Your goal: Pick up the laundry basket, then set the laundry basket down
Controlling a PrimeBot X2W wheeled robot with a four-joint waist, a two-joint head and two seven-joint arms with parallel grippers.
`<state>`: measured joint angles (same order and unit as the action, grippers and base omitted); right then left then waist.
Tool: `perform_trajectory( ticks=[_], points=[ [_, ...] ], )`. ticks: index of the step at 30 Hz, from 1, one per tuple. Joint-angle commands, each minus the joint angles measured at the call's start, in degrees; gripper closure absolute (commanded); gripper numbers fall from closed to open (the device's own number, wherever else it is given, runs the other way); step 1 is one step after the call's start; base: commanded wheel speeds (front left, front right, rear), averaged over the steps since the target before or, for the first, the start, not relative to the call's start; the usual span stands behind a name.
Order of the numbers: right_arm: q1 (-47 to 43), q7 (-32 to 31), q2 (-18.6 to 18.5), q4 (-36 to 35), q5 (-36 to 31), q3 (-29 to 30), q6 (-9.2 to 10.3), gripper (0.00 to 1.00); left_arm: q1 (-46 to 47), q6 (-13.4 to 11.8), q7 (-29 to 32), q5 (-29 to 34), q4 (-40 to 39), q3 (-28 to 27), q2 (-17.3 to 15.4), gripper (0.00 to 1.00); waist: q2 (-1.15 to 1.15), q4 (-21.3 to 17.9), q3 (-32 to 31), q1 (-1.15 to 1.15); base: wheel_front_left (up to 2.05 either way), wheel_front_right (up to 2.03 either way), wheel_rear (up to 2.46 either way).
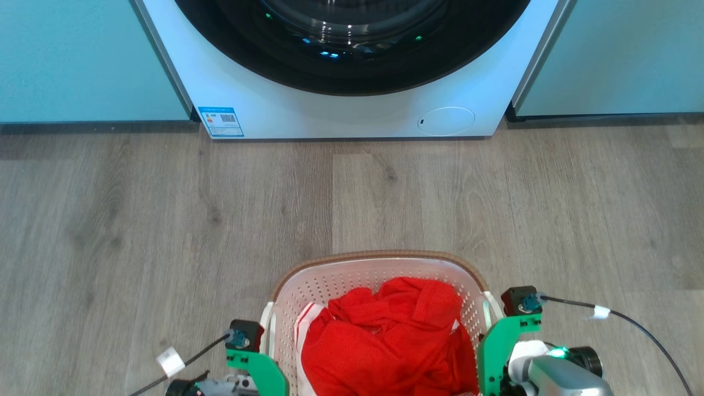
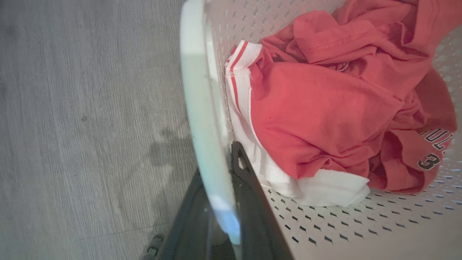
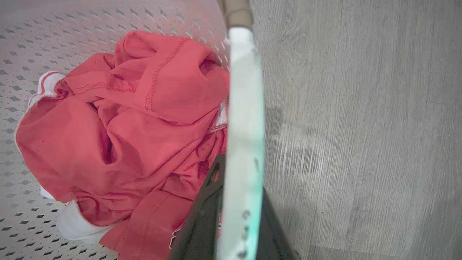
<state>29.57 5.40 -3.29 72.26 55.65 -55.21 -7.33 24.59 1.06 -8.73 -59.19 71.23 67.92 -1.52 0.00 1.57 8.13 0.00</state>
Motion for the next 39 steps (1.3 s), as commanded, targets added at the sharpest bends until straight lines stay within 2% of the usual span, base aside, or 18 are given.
perform_trajectory(
  ticks=[1, 17, 29, 37, 39],
  points=[
    [1.9, 1.03, 0.41, -0.58, 0.3, -0.93, -0.16, 1.0, 2.01, -0.16, -0.98, -0.41, 0.29, -0.36, -1.36, 1.0, 0.0, 0.01, 0.09, 0.0, 0.0, 0.0, 0.0],
    [5.2, 2.48, 0.41, -0.06, 2.22, -3.0, -0.16, 1.0, 4.56, -0.84, -2.8, -1.2, 0.23, 0.63, -1.36, 1.0, 0.0, 0.17, 4.14, 0.0, 0.0, 0.0, 0.0],
    [17.2, 6.33, 0.41, 1.41, 0.83, -2.2, -0.16, 1.0, 14.05, -3.52, -5.97, -0.31, -1.3, -0.38, -1.36, 1.0, 0.0, 0.72, 17.88, 0.0, 0.0, 0.0, 0.0],
    [25.09, 7.56, 0.36, 1.67, -3.69, 1.88, -0.16, 1.0, 21.12, -6.77, -6.25, 3.64, -4.97, -4.13, -1.55, 1.0, 0.0, 0.8, 27.3, 0.0, 0.0, 0.0, 0.0],
    [26.02, 7.57, 0.36, 1.67, -5.63, 3.58, -0.16, 1.0, 26.1, -5.53, -5.55, 3.36, -3.49, -5.03, -1.63, 1.0, 0.0, 0.56, 28.79, 0.0, 0.0, 0.0, 0.0]
  ],
)
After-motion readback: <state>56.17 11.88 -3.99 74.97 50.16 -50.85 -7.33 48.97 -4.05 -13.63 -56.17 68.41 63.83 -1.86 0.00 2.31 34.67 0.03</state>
